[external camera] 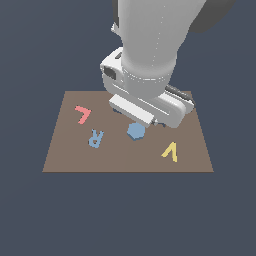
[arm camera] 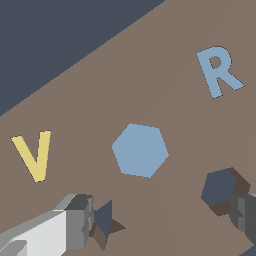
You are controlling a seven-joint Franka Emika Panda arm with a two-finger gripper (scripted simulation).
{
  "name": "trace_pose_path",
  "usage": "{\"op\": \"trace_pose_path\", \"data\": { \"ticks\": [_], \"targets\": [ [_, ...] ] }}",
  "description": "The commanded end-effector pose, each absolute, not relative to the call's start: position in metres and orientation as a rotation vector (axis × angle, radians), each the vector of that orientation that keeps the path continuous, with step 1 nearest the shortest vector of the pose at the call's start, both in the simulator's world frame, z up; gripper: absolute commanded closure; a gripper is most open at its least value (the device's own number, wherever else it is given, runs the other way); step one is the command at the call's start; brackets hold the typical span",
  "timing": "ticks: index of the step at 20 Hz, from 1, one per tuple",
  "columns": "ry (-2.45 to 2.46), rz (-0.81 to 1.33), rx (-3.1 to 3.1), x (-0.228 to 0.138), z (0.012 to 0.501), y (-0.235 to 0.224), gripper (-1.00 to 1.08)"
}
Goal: Insert a designated object into the corresponding slot on a board.
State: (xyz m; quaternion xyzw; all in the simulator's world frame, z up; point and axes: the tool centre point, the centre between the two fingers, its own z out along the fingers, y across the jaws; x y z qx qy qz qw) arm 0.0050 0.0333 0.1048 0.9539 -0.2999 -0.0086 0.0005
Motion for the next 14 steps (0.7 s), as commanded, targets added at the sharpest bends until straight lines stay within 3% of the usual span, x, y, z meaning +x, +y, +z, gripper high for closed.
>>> {"op": "trace_pose_path", "data": {
  "ticks": [1, 14],
  "targets": [
    [-1.094, -0.022, 2.944, 0.008, 0.097, 0.033, -0.92],
    [-1.680, -0.005, 2.654, 0.022, 0.063, 0.030, -0.92]
  ]
}}
